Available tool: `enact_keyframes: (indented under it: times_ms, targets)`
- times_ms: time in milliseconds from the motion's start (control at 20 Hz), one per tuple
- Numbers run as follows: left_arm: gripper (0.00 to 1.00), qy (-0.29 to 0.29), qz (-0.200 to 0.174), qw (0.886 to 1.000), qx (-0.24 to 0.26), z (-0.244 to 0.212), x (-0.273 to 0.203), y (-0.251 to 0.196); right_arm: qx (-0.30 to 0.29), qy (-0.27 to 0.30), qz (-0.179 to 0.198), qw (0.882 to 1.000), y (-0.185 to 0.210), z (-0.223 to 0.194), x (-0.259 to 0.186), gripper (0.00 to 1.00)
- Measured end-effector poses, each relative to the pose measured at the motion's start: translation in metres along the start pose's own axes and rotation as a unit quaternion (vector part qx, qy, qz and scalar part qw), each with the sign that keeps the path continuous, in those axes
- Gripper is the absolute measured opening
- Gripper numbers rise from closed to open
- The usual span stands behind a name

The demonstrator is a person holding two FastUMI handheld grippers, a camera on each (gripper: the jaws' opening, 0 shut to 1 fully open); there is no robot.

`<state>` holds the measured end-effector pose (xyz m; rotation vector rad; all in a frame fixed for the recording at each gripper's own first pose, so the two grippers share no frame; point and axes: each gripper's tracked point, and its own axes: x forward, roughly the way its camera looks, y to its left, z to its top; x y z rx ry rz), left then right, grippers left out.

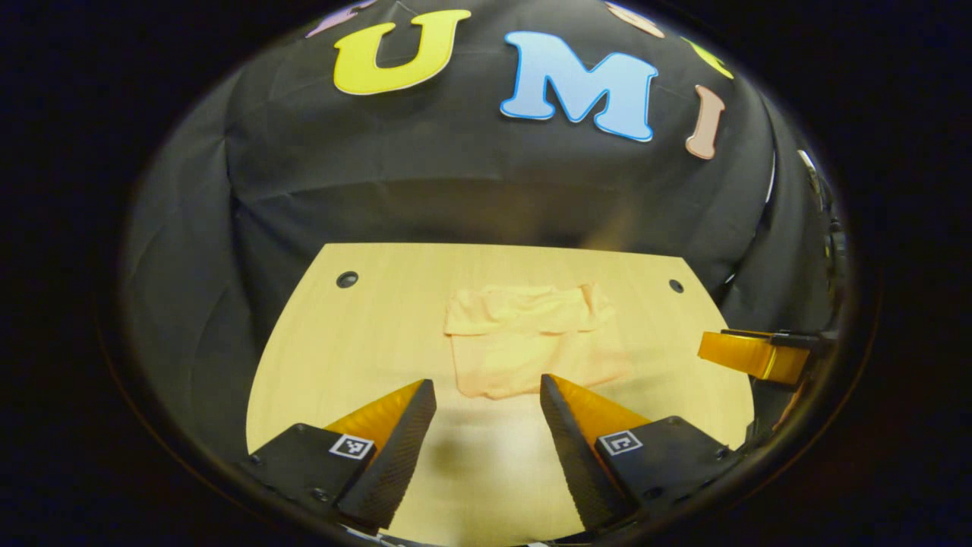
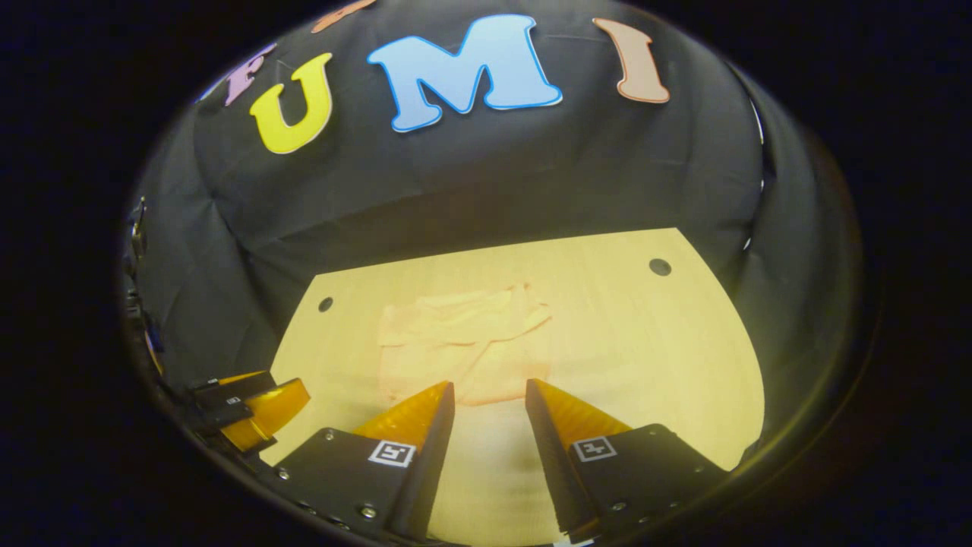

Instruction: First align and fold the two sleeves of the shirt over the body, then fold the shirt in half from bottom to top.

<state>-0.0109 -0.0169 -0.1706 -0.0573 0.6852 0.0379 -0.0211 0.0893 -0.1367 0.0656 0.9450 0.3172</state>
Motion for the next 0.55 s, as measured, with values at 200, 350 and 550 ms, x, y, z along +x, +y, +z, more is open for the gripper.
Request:
enact_keyframes:
  times_ms: [200,350,550]
  targets:
    - [0.92,-0.017,0.001,1.0,0.026,-0.022,-0.03,-0.008,0.001,-0.02,0.009,1.0,0.009,-0.014,-0.028,0.61]
    - [0.92,-0.029,-0.002,0.999,0.038,-0.031,-0.051,-0.009,0.003,-0.023,0.014,1.0,0.013,-0.027,-0.039,0.6]
    - [0.92,-0.034,-0.012,0.998,0.042,-0.039,-0.06,-0.013,0.014,-0.023,0.013,1.0,0.018,-0.038,-0.046,0.6]
